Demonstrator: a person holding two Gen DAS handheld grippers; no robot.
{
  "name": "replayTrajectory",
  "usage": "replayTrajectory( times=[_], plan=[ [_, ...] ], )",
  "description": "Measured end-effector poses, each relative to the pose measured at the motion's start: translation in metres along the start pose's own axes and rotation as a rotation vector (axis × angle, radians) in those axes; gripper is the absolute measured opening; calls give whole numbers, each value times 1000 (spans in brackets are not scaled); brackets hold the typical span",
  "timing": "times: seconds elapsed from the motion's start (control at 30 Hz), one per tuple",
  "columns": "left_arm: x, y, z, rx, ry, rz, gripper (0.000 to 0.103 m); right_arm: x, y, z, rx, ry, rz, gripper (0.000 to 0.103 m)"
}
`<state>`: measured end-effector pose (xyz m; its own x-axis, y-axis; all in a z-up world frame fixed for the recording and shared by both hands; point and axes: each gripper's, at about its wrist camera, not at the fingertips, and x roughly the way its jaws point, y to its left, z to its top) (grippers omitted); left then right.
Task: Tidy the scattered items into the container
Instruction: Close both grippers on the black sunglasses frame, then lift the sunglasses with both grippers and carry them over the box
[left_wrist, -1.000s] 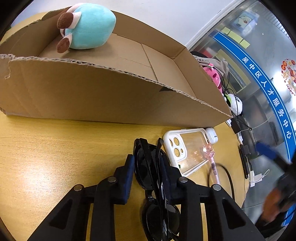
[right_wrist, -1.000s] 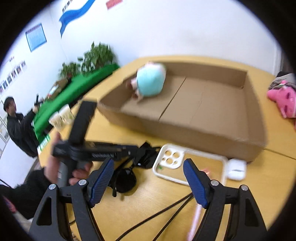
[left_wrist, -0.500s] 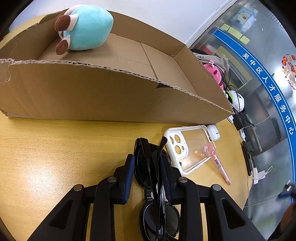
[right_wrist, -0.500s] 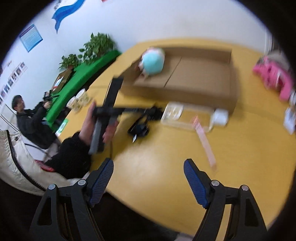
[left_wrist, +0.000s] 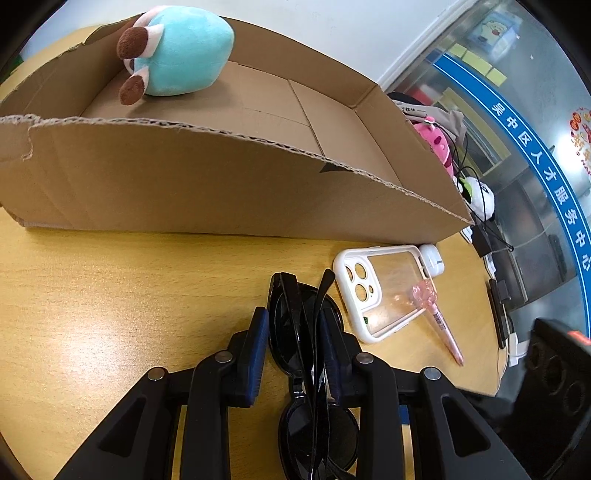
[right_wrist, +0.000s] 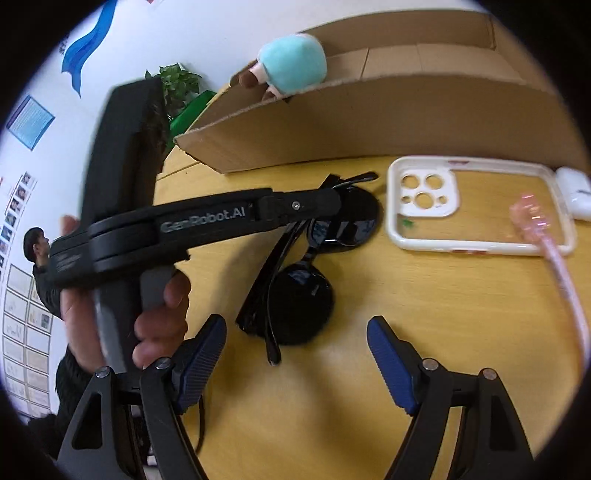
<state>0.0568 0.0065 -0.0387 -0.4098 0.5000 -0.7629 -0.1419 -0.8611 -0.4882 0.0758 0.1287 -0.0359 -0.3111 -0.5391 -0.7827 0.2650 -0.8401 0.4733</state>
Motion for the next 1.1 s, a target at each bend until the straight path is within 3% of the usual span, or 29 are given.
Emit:
replayTrajectory(
  times=[0.13,0.17,0.2,0.23,0.3,0.47,0.7,0.8,1.1],
  plan=[
    [3,-2,0,-15,14,-9,21,8,7,3,-12,-44,-1,79],
    [5,-3,0,-20,21,-12,14,10,7,4,-8,-52,4,79],
    [6,-3,-1,-23,27,-20,10,11,7,5,-11,-57,2,75],
    [6,-4,-1,-26,31,-28,10,12,8,5,-18,-59,-9,59],
    [5,-6,-1,-23,32,-24,10,15,6,5,-28,-48,-9,43],
    [6,-6,-1,-38,38,-32,10,12,-2,4,-23,-30,36,34],
    [-1,-12,0,-38,27,-26,10,6,-5,3,-50,-23,32,28],
    [-7,-15,2,-39,7,-29,10,-2,-6,7,-62,-39,2,11],
    [-3,-17,7,-35,14,-30,10,0,-13,21,-56,-43,-34,9]
  ],
)
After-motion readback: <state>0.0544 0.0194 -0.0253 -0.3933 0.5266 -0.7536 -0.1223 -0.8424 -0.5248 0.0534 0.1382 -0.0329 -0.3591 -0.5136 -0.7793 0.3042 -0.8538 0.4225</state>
